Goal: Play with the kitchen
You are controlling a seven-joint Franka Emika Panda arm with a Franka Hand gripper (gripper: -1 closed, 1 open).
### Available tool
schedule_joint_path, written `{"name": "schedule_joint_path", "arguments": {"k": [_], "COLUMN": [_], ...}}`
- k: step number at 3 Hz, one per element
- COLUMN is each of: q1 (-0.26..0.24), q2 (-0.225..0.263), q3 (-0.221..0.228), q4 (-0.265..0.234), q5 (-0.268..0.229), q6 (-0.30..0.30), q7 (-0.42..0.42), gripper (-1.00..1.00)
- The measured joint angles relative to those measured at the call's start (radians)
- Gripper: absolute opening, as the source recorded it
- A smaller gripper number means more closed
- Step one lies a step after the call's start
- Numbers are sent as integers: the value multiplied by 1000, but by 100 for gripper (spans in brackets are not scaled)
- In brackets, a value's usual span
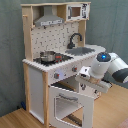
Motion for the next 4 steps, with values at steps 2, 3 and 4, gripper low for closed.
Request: {"name": "schedule_joint_path", "arguments": {"k": [2,3,4], "q1": [73,78,78], "q2": [-24,-65,-116], "q3": [-64,-73,-73], "q4": [16,23,23], "q5": [-148,-228,-286], "q6": [-58,-57,-52], "q7": [135,210,286], "gripper": [100,100,100]}}
